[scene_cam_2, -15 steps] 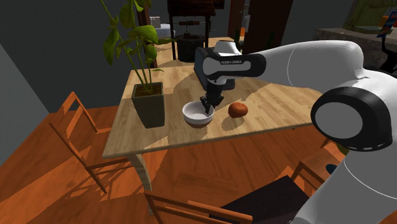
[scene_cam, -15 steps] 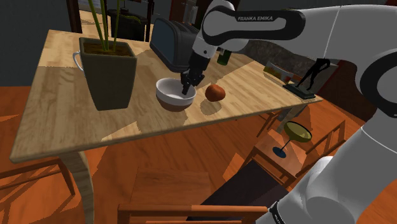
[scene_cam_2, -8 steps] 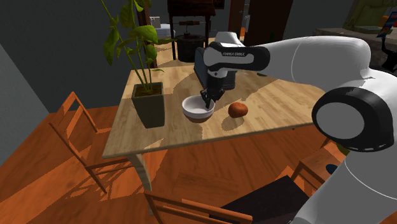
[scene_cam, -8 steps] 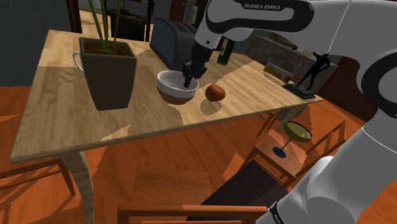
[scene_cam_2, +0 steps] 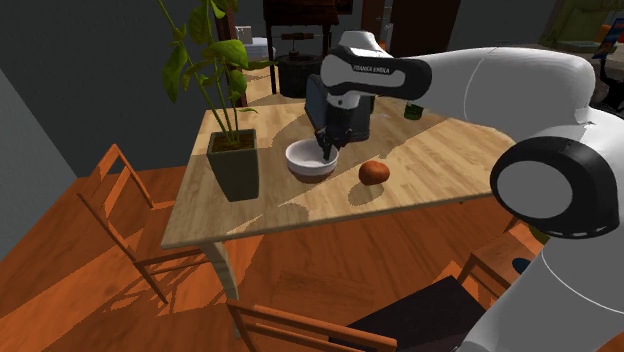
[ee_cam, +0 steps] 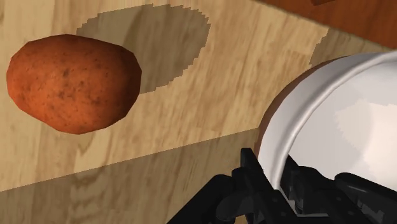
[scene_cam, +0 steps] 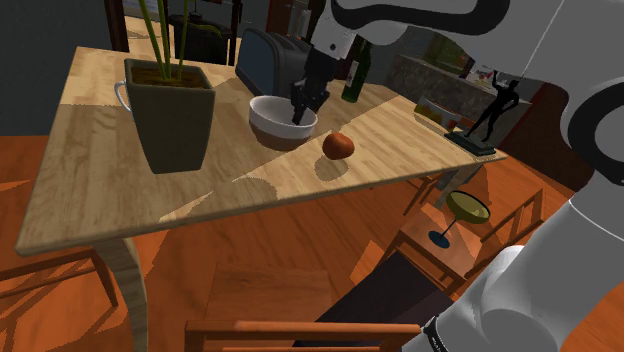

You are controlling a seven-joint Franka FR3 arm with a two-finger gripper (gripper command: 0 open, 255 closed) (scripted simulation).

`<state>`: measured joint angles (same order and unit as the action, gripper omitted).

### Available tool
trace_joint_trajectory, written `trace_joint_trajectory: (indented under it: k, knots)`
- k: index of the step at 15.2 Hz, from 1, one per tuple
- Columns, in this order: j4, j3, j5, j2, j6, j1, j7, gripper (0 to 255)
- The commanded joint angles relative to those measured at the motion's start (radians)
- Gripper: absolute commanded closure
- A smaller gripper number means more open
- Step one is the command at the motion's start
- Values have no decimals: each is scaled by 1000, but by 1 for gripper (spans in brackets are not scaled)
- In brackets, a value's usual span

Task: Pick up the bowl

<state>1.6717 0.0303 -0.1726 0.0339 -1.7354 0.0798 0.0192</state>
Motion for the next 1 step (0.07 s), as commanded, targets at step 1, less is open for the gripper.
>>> trace_joint_trajectory:
  k: [1]
  knots:
    - [-13,0,0,3,9,0,-1,255]
